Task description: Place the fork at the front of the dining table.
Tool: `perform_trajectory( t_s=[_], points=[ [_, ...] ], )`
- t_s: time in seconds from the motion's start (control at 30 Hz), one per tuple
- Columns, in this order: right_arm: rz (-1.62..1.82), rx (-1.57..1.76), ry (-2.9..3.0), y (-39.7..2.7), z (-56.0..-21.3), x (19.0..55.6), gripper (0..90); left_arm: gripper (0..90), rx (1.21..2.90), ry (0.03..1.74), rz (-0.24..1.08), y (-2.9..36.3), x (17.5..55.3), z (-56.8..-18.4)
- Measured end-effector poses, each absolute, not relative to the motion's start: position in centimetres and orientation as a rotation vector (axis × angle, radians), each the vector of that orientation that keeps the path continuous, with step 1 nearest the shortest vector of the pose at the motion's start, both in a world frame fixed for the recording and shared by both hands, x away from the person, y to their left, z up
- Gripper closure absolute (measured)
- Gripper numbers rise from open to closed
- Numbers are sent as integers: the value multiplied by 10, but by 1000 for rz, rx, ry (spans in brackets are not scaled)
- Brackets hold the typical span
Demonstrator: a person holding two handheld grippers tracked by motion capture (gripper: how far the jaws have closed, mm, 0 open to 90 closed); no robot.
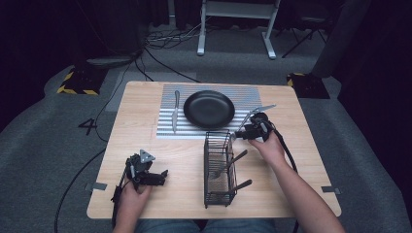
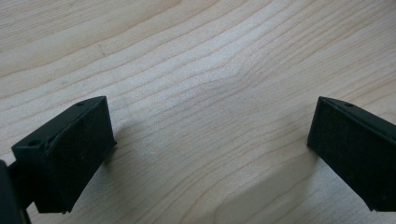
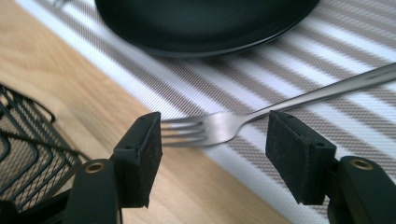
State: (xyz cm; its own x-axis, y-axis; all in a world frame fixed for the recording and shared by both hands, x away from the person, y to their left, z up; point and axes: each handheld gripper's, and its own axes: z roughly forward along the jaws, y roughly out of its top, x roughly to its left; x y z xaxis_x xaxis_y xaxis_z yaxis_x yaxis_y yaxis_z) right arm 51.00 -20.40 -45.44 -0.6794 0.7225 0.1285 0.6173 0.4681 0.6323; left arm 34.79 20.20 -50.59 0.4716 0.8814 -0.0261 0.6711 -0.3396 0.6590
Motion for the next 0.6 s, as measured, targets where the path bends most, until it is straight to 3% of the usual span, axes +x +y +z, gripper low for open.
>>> perform_trajectory(
  t_s=[0.23, 0.6],
  points=[
    [913, 1112, 2572, -188, -464, 505, 383, 5, 2116, 1282, 450, 202, 348, -506],
    [904, 1197, 2538, -217, -471, 497, 403, 5, 2117, 1281, 451, 202, 348, -506]
  ],
)
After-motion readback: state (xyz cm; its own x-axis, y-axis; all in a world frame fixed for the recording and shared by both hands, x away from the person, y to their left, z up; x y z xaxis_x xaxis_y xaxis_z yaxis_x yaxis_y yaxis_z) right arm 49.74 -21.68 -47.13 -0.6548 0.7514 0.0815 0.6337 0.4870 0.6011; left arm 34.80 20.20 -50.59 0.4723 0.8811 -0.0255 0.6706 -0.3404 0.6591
